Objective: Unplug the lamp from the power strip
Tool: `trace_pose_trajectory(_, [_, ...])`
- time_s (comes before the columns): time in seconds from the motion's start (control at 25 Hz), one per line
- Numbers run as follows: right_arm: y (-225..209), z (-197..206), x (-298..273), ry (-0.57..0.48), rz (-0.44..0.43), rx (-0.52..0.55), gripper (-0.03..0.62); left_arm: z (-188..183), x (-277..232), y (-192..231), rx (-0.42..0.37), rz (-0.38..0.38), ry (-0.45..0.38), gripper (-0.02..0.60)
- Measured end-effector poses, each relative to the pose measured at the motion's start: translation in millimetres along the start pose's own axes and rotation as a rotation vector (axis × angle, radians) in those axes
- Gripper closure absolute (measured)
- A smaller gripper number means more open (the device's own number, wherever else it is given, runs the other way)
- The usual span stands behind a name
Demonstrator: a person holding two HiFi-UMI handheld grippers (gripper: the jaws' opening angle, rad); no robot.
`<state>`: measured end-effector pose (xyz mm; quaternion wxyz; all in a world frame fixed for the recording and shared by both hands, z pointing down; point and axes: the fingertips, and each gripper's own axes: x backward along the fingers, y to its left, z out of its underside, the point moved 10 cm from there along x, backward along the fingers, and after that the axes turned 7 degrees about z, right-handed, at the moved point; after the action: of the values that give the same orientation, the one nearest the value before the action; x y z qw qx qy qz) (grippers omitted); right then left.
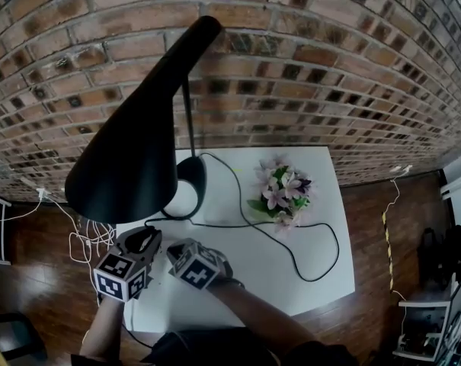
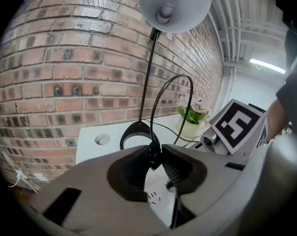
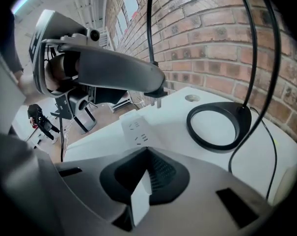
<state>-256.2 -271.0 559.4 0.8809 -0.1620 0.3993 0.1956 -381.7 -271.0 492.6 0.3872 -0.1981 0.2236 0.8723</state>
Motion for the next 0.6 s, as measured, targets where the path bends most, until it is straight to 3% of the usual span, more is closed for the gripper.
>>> trace_pose_trajectory(0.6, [2, 0, 0, 0.003, 0.011, 0.003, 0.600, 0, 3, 11, 0.010, -0.114, -0.021, 0.495])
